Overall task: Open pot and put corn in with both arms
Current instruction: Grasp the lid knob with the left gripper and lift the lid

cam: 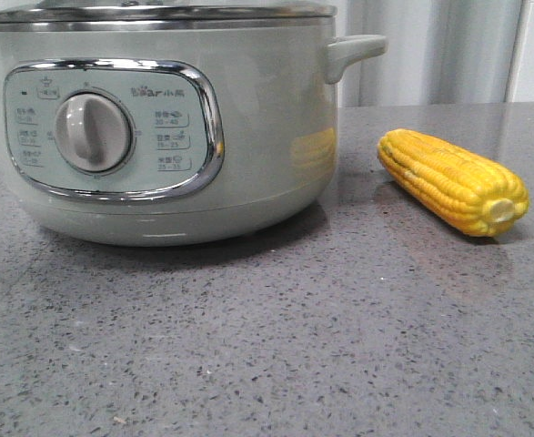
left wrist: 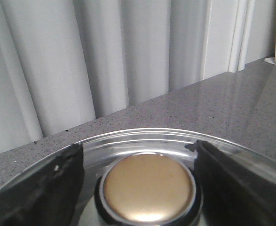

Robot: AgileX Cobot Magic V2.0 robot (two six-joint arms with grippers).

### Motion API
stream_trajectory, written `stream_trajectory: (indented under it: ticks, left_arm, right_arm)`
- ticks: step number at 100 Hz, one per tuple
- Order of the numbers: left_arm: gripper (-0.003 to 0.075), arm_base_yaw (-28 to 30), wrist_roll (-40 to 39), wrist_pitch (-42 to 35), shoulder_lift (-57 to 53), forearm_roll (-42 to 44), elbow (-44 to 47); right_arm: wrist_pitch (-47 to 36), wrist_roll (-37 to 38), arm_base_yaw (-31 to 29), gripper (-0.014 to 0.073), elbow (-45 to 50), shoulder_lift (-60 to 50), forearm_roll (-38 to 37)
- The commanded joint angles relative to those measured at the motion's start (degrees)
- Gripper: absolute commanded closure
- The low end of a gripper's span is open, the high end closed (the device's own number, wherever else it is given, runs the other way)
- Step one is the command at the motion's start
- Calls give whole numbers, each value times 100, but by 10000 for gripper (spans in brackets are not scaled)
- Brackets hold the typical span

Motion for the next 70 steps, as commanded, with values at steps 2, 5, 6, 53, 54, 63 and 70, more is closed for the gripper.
stream_trajectory:
  ticks: [2, 5, 6, 53, 54, 63, 70]
  left_arm:
    - [274, -42, -39, -402, -123, -42, -178]
    - [279, -42, -39, -402, -123, -42, -178]
    - [283, -42, -39, -402, -123, -42, -178]
    - [741, -42, -39, -402, -123, -42, -178]
    - [741, -42, -39, -402, -123, -42, -178]
    - [741, -42, -39, -535, -123, -42, -178]
    - [741, -42, -39, -666, -123, -42, -178]
  right_arm:
    - [-473, -32, -24, 667, -146, 67, -52]
    - [-473, -32, -24, 667, -146, 67, -52]
    - [-473, -32, -24, 667, -146, 67, -52]
    - [-512, -32, -24, 667, -146, 67, -52]
    - [-512, -32, -24, 667, -146, 67, -52]
    - [-512, -32, -24, 667, -146, 67, -52]
    - [-512, -32, -24, 667, -146, 67, -52]
